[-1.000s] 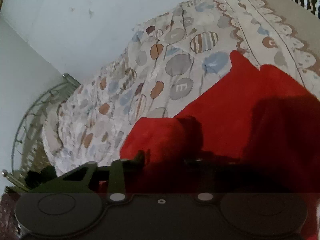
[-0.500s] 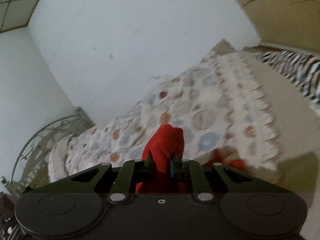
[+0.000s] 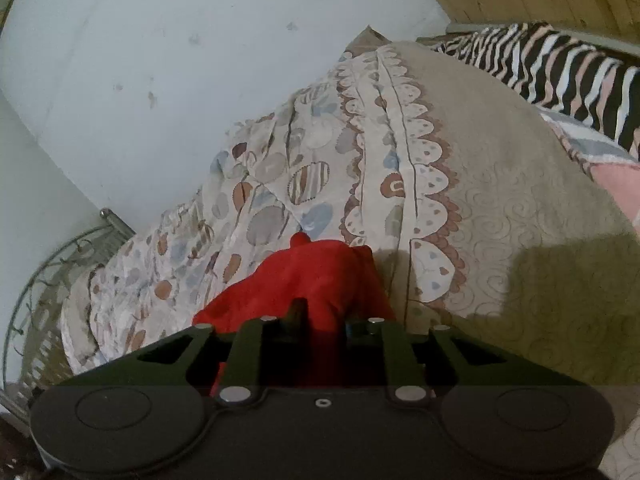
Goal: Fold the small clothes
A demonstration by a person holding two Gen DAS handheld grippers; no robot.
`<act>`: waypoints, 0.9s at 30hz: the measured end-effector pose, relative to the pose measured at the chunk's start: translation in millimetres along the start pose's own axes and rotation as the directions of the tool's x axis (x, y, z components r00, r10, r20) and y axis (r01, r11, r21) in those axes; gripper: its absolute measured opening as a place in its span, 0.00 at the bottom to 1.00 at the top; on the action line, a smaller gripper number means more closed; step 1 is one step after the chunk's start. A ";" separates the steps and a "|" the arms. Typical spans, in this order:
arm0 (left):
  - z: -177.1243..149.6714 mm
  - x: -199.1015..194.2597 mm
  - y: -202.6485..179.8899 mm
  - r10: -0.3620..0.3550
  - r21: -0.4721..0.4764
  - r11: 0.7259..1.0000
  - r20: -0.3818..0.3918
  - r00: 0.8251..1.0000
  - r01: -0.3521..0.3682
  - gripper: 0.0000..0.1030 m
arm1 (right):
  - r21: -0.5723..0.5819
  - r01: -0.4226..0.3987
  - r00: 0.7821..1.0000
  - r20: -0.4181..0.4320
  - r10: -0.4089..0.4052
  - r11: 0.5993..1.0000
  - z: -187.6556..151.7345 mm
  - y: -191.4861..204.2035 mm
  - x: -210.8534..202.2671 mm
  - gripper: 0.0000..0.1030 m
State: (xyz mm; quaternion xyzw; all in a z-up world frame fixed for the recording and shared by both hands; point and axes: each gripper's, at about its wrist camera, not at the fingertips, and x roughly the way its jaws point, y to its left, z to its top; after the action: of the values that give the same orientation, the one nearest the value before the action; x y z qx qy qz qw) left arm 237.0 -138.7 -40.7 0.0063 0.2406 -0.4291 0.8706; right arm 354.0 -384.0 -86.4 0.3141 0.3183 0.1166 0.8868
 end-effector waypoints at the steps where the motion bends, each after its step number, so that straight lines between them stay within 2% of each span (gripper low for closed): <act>1: 0.3 -0.8 1.9 -0.005 -0.015 1.000 0.002 1.000 0.005 0.94 | -0.008 0.007 1.000 0.002 -0.007 1.000 -0.3 0.6 -3.3 0.30; 2: 0.6 -2.1 3.5 -0.008 -0.027 1.000 0.004 1.000 0.008 0.94 | -0.017 0.023 1.000 0.006 -0.023 1.000 0.5 1.7 -7.7 0.36; 4: 1.9 -2.2 6.5 -0.015 -0.040 0.999 0.003 1.000 0.015 0.94 | -0.048 0.059 0.998 0.015 -0.059 0.997 1.3 6.4 -14.0 0.60; 5: 1.9 -2.9 6.6 -0.015 -0.038 0.999 0.001 1.000 0.015 0.94 | -0.064 0.063 0.998 0.019 -0.062 0.996 1.7 8.9 -17.2 0.64; 7: 2.8 -5.5 5.9 -0.011 -0.030 0.999 -0.001 1.000 0.011 0.94 | -0.101 0.054 0.998 0.018 -0.053 0.993 1.8 13.2 -25.0 0.80; 10: 2.2 -8.4 5.9 -0.012 -0.031 0.999 0.000 1.000 0.012 0.95 | -0.170 0.023 1.000 -0.013 -0.026 0.985 -0.4 18.9 -36.8 0.92; 13: 1.8 -5.8 3.0 0.002 -0.020 1.000 -0.008 1.000 -0.002 0.95 | -0.247 -0.042 0.998 -0.058 0.028 0.968 -8.8 31.5 -51.6 0.99; 16: 2.0 -3.6 -3.7 0.019 0.002 1.000 -0.017 1.000 -0.018 0.96 | -0.306 -0.103 0.993 -0.092 0.078 0.946 -17.6 48.1 -62.6 0.99; 21: -0.3 -11.6 -9.3 0.029 0.017 0.999 -0.017 0.999 -0.029 0.97 | -0.418 -0.070 0.992 -0.125 0.019 0.906 -33.4 63.4 -63.3 0.99; 24: -1.5 -19.4 -10.6 0.037 0.024 0.999 -0.011 0.999 -0.037 0.97 | -0.424 -0.044 0.991 -0.136 -0.015 0.905 -41.6 55.6 -62.6 0.99; 27: -2.1 -32.7 -10.5 0.055 0.015 0.998 -0.003 0.998 -0.055 0.97 | -0.437 0.008 0.992 -0.112 -0.063 0.899 -51.9 44.6 -65.9 0.99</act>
State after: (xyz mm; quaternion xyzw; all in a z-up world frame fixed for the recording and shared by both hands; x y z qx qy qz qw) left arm 211.3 -120.6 -26.6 0.0200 0.2385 -0.4067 0.8817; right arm 269.8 -351.2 -57.0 0.0942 0.3439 0.1879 0.9152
